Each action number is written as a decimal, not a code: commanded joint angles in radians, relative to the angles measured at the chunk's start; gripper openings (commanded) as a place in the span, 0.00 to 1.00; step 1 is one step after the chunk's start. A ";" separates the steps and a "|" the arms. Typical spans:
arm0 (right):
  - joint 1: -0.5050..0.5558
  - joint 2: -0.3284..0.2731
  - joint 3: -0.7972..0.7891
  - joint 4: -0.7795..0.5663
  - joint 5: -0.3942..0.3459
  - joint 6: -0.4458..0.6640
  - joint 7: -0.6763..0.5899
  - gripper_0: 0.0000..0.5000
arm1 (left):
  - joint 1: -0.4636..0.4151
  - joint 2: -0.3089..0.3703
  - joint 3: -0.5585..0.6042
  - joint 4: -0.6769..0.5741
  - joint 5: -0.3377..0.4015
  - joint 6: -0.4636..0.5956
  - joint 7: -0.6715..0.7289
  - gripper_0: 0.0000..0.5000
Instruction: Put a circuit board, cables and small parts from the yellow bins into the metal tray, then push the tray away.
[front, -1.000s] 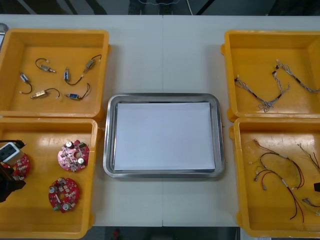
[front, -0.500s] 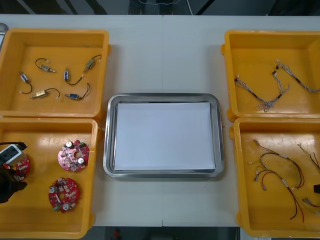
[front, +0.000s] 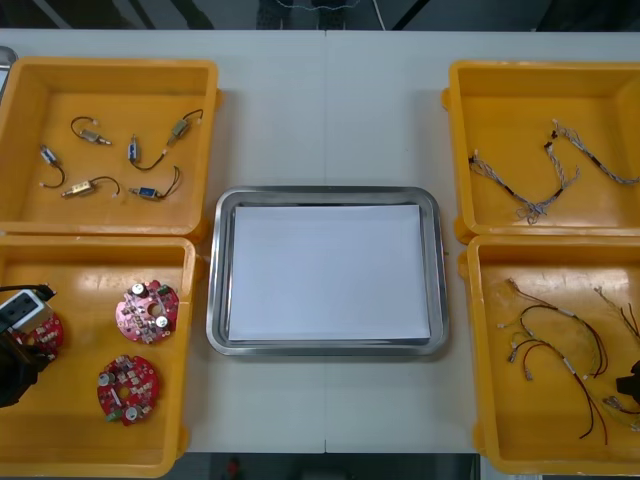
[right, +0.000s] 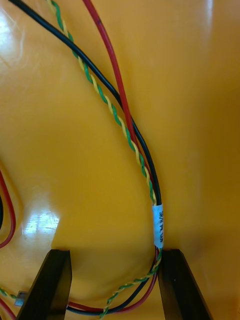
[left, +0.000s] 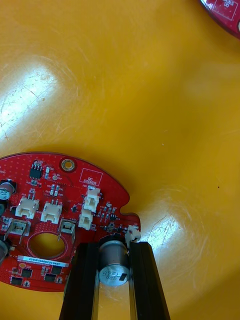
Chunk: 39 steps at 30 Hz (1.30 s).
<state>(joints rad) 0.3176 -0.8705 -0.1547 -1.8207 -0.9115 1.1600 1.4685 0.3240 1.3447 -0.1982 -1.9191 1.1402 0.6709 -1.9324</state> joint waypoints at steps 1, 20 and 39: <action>-0.011 -0.028 0.026 0.011 0.008 -0.011 0.001 1.00 | -0.017 0.039 0.008 -0.017 0.007 0.012 -0.123 0.00; -0.014 -0.028 -0.023 -0.025 -0.007 0.012 0.013 0.00 | -0.046 -0.004 0.324 -0.221 0.056 0.421 -0.028 0.00; -0.098 -0.030 -0.319 -0.308 -0.044 0.463 0.009 0.00 | -0.537 -0.124 0.105 -0.474 -0.017 0.811 0.431 0.00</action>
<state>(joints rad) 0.2532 -0.8753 -0.4092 -2.0690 -0.9407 1.5791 1.4686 -0.1005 1.2636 -0.0270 -2.3614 1.1351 1.4500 -1.5275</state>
